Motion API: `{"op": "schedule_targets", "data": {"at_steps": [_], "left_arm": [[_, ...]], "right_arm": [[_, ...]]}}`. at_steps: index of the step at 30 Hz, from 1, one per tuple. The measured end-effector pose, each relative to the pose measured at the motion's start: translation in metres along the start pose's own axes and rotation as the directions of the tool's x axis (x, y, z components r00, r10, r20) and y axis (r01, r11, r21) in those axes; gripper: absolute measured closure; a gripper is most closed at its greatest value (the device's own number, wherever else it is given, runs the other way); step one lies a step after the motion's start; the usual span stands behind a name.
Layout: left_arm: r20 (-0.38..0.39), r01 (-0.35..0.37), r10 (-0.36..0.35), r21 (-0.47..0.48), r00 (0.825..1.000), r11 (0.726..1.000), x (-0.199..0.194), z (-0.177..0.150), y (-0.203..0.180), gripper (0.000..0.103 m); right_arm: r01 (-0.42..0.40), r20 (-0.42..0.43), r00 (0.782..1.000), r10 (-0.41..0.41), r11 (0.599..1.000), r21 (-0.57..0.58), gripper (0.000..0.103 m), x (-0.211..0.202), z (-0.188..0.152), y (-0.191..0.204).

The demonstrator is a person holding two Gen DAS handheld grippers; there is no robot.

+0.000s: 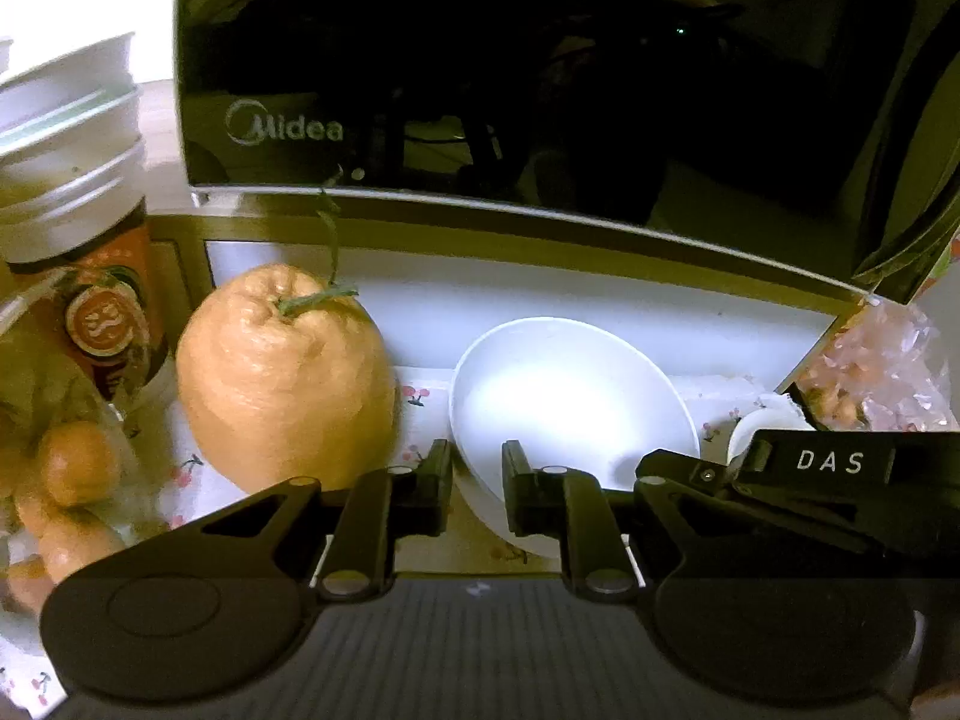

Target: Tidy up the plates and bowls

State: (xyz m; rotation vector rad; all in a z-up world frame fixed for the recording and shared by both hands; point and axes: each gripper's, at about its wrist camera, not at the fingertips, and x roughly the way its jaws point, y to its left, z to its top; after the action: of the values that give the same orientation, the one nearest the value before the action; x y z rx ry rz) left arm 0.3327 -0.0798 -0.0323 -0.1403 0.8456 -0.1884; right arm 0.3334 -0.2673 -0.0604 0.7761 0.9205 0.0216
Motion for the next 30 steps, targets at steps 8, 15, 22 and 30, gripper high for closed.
{"op": "schedule_targets", "data": {"at_steps": [8,15,22,30], "left_arm": [[0.009,0.003,-0.003,0.003,1.000,1.000,-0.025,0.003,0.001,0.088],[0.008,0.024,-0.024,-0.013,1.000,1.000,-0.053,0.000,0.001,0.088],[0.007,0.043,-0.042,-0.028,0.999,0.999,-0.081,-0.013,0.000,0.088],[-0.011,0.095,-0.096,-0.072,0.995,0.993,-0.118,-0.039,0.004,0.088]], "right_arm": [[-0.007,0.003,1.000,0.007,1.000,-0.008,0.086,-0.024,-0.005,0.009],[-0.015,0.013,1.000,0.016,1.000,-0.016,0.085,-0.054,-0.012,0.015],[-0.017,0.012,1.000,0.017,0.999,-0.028,0.085,-0.088,-0.029,0.019],[-0.003,0.015,1.000,0.003,0.999,-0.039,0.085,-0.130,-0.057,0.015]]}}
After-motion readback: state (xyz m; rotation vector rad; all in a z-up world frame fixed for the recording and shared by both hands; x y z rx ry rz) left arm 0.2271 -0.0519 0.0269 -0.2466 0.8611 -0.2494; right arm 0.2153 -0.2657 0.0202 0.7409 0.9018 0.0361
